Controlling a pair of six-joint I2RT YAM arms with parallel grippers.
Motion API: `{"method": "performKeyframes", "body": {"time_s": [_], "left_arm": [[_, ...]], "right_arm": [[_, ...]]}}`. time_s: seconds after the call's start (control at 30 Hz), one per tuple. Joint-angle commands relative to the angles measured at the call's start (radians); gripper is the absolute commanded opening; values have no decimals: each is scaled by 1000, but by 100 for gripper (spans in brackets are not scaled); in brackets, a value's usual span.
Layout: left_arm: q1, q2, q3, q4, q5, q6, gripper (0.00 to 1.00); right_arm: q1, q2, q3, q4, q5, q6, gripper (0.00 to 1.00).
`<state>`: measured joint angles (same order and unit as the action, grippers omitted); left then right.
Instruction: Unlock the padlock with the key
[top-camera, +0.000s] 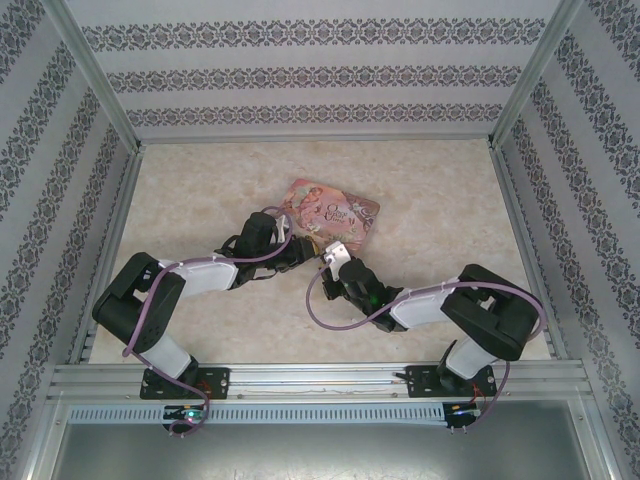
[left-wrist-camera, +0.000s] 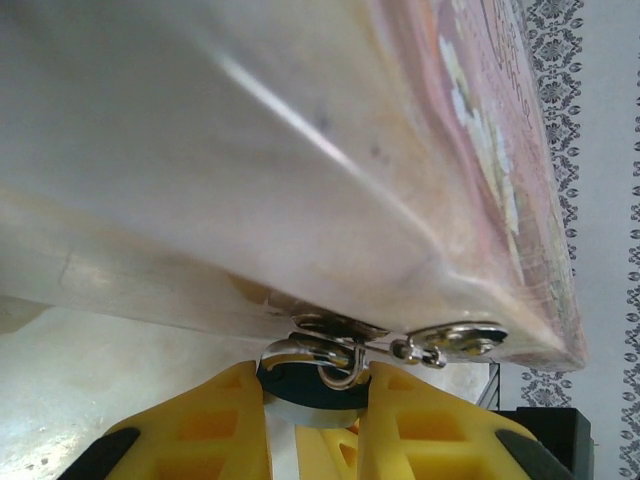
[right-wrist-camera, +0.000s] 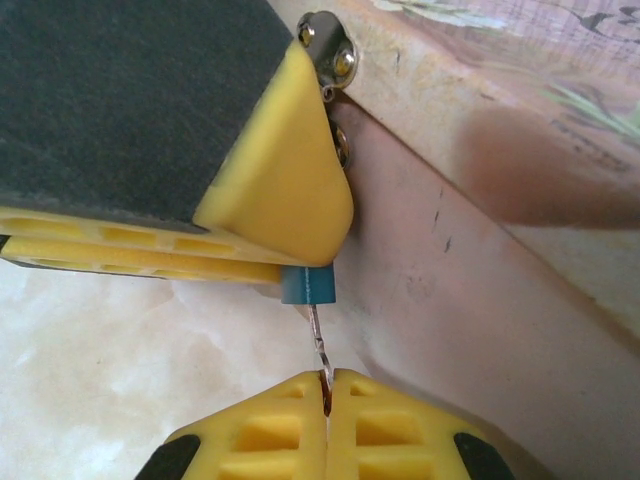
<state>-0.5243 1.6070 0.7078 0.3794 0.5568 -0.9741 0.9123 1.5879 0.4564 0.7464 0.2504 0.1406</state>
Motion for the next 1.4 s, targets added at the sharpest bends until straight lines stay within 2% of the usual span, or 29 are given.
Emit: {"method": "performKeyframes", "body": {"time_s": [0.0,0.57,0.97,1.2,1.37], "left_arm": [[-33,10,31,43,81,-24,22],[-43,42,26,77,103,-38,22],[-37,106,13,156,91,-52,23],[-36,151,2,204,89,-61,31],[-22,128,-20,209,74,-58,38]], "right_arm": [[-2,16,40,192,-24,-45,0],[-69,76,166,251,-138,-67,0],[-67,126,76,251,-151,55,0],[-62,167,32,271,-138,111,0],[-60,186,12,280,-128,140,0]]}}
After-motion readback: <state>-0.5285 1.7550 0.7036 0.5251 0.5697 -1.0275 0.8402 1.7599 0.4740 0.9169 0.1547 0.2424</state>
